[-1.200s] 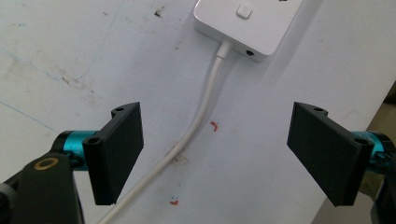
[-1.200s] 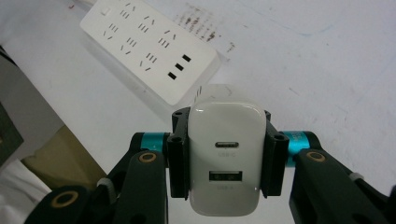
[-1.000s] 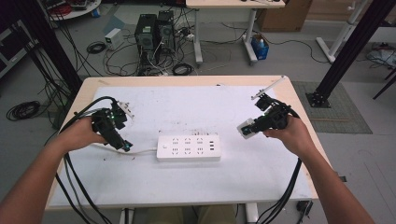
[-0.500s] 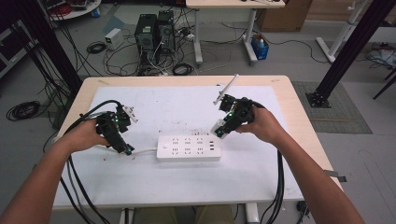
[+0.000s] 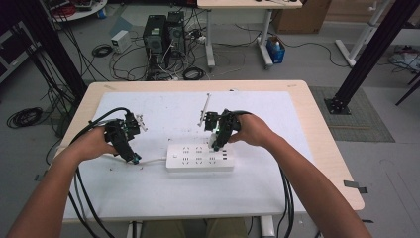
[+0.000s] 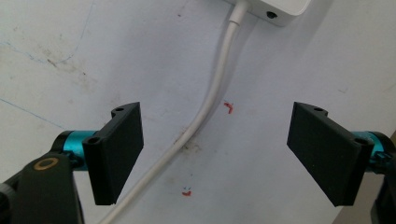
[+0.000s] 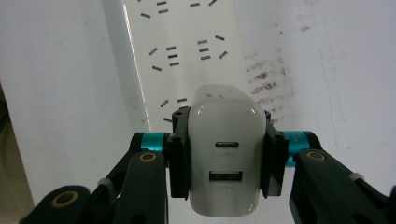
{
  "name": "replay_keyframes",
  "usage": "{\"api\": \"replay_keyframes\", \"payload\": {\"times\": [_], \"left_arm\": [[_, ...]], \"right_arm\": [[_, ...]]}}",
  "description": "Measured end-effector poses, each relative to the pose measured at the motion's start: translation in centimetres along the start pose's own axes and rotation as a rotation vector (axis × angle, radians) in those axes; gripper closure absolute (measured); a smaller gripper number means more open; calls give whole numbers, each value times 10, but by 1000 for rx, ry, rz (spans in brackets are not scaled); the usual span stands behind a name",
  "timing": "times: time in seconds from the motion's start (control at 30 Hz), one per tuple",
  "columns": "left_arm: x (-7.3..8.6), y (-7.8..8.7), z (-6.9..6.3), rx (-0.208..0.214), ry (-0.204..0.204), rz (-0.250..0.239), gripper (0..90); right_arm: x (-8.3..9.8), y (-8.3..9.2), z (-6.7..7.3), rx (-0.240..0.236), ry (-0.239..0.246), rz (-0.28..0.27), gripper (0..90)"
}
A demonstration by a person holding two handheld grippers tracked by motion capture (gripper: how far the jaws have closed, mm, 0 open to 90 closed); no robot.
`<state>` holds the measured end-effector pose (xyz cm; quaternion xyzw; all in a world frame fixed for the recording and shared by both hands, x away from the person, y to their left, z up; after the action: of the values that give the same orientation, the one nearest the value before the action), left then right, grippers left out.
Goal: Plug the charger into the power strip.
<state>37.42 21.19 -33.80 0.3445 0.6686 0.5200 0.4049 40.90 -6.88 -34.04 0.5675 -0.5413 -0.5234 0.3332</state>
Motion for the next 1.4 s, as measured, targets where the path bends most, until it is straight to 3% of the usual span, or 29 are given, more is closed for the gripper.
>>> {"api": "replay_keyframes", "payload": {"times": [0.23,0.53,0.67,0.7,0.83,1.03,1.27,1.4], "left_arm": [[-3,0,0,-8,-26,-1,186],[1,-1,2,-9,-17,-15,186],[1,-3,3,-6,-19,-12,186],[1,-3,3,-5,-27,-10,186],[2,-5,1,-8,-42,-12,186],[5,-8,4,-3,-26,-31,186],[5,-12,5,14,-25,-28,186],[6,-11,5,12,-17,-43,186]], "right_arm": [[-11,-18,4,10,103,50,622],[-16,-29,7,1,161,74,623],[-19,-32,5,-10,158,99,624],[-19,-37,7,-10,169,129,624],[-21,-39,3,-34,148,125,625],[-22,-42,-3,-75,122,136,626],[-22,-45,-2,-73,123,132,627],[-20,-47,4,-39,139,112,627]]}}
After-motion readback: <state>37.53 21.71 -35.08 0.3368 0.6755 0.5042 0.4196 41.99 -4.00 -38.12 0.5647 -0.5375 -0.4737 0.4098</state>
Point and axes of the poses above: each handheld gripper's, and its own axes: y roughly backward along the jaws, x roughly out of its underside, z roughly to its left, the point moved 1 cm from there along -y, roughly forward along the jaws, and after that the axes turned 11 degrees about x, right-handed, at the moved point
